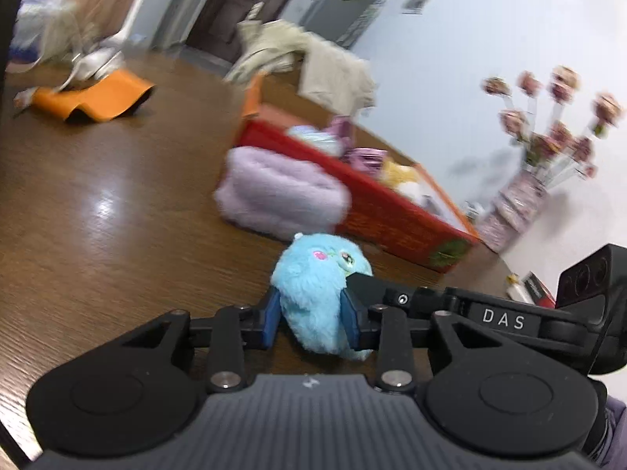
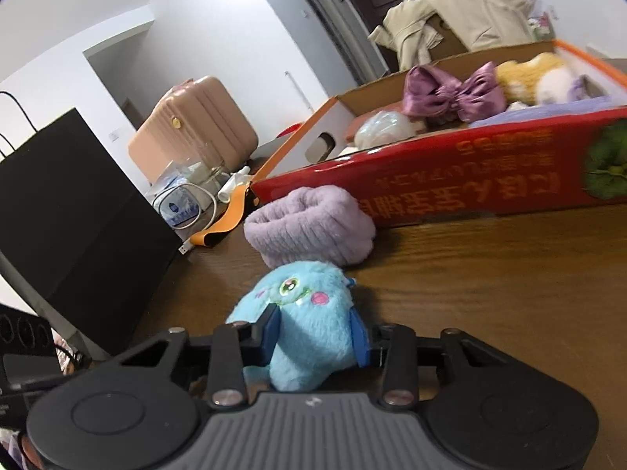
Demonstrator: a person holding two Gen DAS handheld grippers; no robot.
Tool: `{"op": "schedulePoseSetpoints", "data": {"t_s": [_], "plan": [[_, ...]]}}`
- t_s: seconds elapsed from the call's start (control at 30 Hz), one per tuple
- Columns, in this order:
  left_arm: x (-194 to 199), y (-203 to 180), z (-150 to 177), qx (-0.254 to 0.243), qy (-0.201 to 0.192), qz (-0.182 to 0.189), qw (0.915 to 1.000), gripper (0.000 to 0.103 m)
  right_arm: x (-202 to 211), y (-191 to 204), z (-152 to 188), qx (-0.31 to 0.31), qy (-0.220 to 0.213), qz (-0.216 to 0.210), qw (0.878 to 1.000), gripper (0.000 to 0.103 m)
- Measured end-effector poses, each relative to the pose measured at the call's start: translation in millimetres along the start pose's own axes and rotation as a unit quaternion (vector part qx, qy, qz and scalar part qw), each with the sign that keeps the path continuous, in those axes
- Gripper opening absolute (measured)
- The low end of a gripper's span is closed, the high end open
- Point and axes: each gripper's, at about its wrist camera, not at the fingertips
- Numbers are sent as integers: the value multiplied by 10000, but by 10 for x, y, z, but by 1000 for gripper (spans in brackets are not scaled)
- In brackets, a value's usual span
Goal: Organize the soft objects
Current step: 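Close the left gripper on the light-blue plush while the right gripper also grips it, then carry the light-blue plush into the cardboard box with both grippers and open them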
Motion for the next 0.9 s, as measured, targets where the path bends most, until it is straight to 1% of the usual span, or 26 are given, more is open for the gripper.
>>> {"op": "schedulePoseSetpoints", "data": {"t_s": [0.1, 0.2, 0.3, 0.4, 0.5, 0.57, 0.63, 0.73, 0.77, 0.83, 0.9], "plan": [[112, -283, 114, -221, -53, 336, 9992, 33, 465, -30, 7, 0, -311, 168, 9994, 37], [144, -557, 251, -337, 56, 566, 9978, 33, 828, -88, 55, -20, -521, 424, 9977, 37], [138, -782, 342, -507, 183, 704, 9961, 33, 1095, -200, 103, -158, -689, 592, 9957, 37], [126, -970, 391, -675, 224, 783, 9944, 33, 1266, -308, 110, -301, -833, 630, 9941, 36], [101, -1086, 395, -772, 190, 820, 9935, 33, 1351, -374, 75, -332, -948, 612, 9931, 36], [82, -1133, 355, -835, 136, 850, 9928, 33, 1356, -410, 4, -319, -1012, 568, 9927, 36], [-4, -1198, 238, -971, 50, 899, 9912, 33, 1316, -446, -124, -271, -1095, 502, 9923, 36], [-245, -1267, -31, -1089, -112, 991, 9890, 34, 1177, -475, -468, -49, -1308, 443, 9904, 35], [-378, -1267, -158, -1071, -151, 994, 9892, 34, 1090, -477, -623, 29, -1378, 436, 9895, 34], [-662, -1231, -393, -971, -102, 1015, 9900, 34, 883, -496, -929, 128, -1505, 434, 9876, 32], [-992, -1133, -629, -835, -28, 1042, 9910, 34, 590, -540, -1218, 139, -1494, 443, 9877, 31]]}}
Point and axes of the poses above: each gripper's, at about its wrist camera, not at the fingertips, and x roughly against the way its jaws point, y to its left, z to its underside, and after that the axes turned 15 degrees about -y, right-handed
